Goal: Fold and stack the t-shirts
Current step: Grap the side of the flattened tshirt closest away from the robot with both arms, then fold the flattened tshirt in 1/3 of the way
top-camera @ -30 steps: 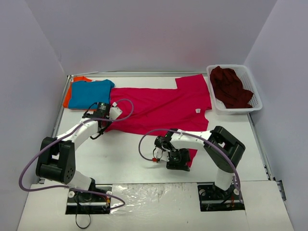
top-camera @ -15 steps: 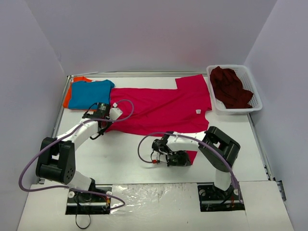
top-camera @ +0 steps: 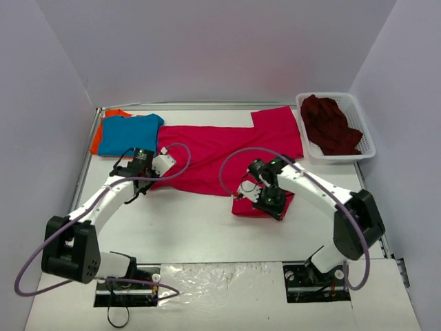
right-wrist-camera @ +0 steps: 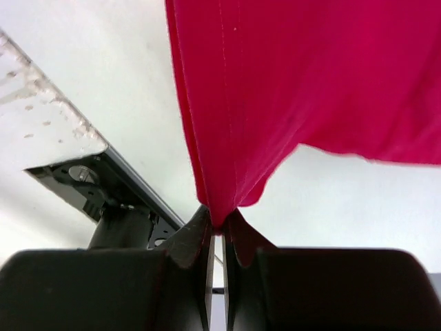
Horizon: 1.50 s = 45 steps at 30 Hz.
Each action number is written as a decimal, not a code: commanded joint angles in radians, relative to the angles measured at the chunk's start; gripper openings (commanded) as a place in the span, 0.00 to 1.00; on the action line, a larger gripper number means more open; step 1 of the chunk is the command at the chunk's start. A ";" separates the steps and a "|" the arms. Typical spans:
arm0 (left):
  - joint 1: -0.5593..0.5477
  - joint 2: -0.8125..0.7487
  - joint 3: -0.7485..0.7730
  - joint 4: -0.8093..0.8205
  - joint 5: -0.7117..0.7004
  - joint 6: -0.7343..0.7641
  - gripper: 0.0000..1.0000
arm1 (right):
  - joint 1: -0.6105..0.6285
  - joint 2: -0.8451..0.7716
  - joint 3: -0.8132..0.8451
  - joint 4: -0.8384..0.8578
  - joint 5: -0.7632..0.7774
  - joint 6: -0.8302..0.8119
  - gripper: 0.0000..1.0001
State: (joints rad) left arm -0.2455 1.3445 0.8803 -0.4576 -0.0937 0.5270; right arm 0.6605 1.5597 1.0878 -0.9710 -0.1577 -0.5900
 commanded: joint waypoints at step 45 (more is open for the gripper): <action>-0.095 -0.205 -0.139 -0.013 0.026 0.177 0.02 | -0.413 -0.055 0.311 0.020 0.018 -0.122 0.00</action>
State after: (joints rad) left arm -0.3401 1.1160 0.6678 -0.5331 -0.0334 0.6971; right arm 0.2817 1.4261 1.3285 -0.9730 -0.1432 -0.6758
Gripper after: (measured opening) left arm 0.031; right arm 0.021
